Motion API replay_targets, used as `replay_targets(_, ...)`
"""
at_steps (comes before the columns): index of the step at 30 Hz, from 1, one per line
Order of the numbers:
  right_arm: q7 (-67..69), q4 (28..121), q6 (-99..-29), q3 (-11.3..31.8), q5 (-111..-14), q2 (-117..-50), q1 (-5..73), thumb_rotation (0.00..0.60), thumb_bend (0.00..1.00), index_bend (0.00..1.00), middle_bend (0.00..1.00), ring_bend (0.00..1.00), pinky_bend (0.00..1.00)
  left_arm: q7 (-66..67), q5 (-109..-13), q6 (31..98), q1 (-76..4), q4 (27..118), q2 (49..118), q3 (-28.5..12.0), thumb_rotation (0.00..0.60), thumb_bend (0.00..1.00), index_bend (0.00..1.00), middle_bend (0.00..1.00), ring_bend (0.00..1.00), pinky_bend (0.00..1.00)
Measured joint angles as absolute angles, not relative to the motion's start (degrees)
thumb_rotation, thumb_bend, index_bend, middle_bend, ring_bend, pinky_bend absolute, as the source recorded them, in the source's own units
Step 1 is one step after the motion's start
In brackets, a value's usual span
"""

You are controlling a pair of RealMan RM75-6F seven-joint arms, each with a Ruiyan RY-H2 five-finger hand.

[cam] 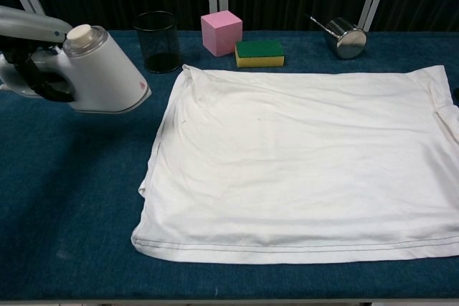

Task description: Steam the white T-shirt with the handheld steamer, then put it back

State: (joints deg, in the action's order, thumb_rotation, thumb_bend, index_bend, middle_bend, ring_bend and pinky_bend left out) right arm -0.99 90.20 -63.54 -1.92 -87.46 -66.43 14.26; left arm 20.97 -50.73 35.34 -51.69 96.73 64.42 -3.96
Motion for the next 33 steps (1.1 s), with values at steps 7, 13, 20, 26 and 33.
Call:
replay_targets(7,-0.74,89.29,-56.98,-4.27,-89.81,-70.08,18.1,0.6,0.8,0.07,0.1,0.05,0.19,33.02,-46.1,37.51,-59.65,102.6,66.0,-2.29,0.534,0.62,0.82,0.88,0.76,0.69)
replay_targets(13,-0.7,88.93,-55.14,-5.71,-89.31,-71.18,18.89,0.6,0.94,0.07,0.12,0.06,0.19,44.96,-36.93,41.06,-69.78,105.03,71.82,-1.0,0.533,0.62,0.82,0.88,0.76,0.69)
replay_targets(20,-0.17,88.72,-55.8,-6.73,-89.14,-71.34,18.31,0.6,0.98,0.08,0.13,0.06,0.19,54.87,-24.63,44.45,-80.64,102.94,80.69,0.36,0.513,0.62,0.82,0.88,0.76,0.69)
replay_targets(26,1.27,87.76,-56.79,-7.12,-89.06,-71.8,17.81,0.6,0.98,0.08,0.13,0.06,0.19,58.0,-15.07,45.83,-86.68,97.34,87.19,1.1,0.507,0.62,0.82,0.88,0.76,0.69)
replay_targets(33,1.97,86.89,-57.39,-7.28,-88.87,-72.22,17.6,0.6,0.98,0.08,0.13,0.06,0.19,59.16,-6.16,43.8,-90.35,91.56,90.73,2.33,0.502,0.62,0.82,0.88,0.76,0.69)
